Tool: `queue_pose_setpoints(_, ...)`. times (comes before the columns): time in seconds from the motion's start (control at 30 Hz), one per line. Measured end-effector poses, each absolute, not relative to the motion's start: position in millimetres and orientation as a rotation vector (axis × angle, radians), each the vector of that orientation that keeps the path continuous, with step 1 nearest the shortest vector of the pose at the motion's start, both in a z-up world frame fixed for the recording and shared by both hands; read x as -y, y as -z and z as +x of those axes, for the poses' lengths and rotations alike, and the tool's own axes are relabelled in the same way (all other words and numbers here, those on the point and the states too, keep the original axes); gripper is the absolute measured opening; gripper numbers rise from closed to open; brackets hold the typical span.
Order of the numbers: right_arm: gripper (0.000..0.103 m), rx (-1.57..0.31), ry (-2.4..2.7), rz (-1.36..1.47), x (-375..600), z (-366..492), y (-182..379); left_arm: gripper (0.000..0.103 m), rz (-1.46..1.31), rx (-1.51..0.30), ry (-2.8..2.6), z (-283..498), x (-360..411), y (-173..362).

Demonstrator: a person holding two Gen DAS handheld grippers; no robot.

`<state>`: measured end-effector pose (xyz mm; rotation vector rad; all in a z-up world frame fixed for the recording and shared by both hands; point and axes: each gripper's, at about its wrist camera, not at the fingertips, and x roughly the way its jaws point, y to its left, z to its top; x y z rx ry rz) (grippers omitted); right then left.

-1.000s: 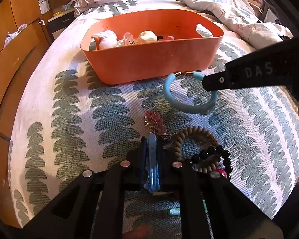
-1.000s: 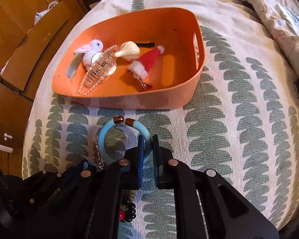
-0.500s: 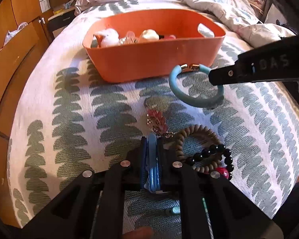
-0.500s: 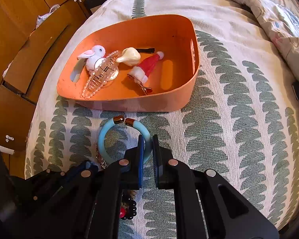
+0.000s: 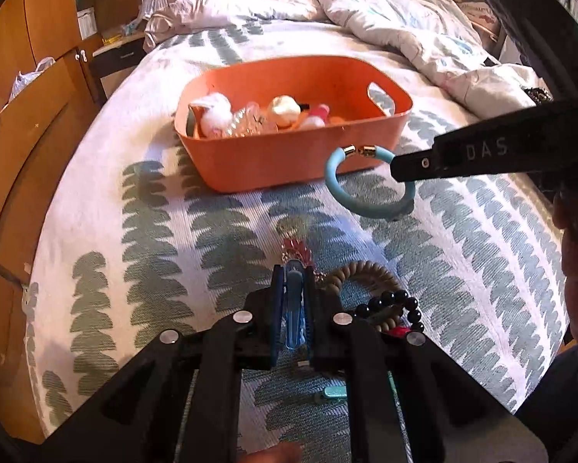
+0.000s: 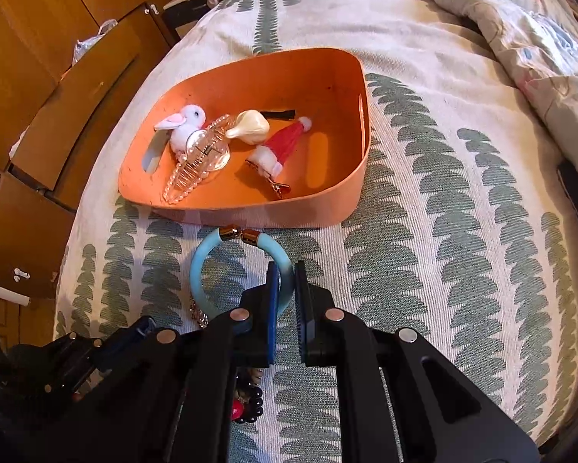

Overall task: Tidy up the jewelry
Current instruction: 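Lift the blue hair clip with left tool while right tool carries the blue bangle to the basket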

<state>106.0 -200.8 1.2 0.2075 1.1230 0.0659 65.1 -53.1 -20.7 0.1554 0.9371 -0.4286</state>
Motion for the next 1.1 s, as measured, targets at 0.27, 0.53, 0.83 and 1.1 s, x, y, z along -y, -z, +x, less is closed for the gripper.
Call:
queue_pose_setpoints(0.27, 0.009, -1.092, -0.075, 0.213, 201.7, 105.5, -14.0, 0.010, 0.122, -0.851, 0.439, 69.0, 46.6, -6.2)
queue_pose_setpoints(0.53, 0.009, -1.057, -0.087, 0.219, 201.3, 105.9, -30.5, 0.010, 0.089, -0.794, 0.428, 80.7, 39.8, -29.9)
queue_pose_setpoints(0.83, 0.009, -1.011, -0.088, 0.215, 203.9, 116.0, -58.1, 0.010, 0.045, -0.740, 0.413, 101.5, 29.8, -61.2)
queue_pose_setpoints(1.1, 0.009, -0.985, -0.099, 0.187, 203.0, 136.9, -79.4, 0.010, 0.034, -0.715, 0.410, 119.1, 33.6, -78.0)
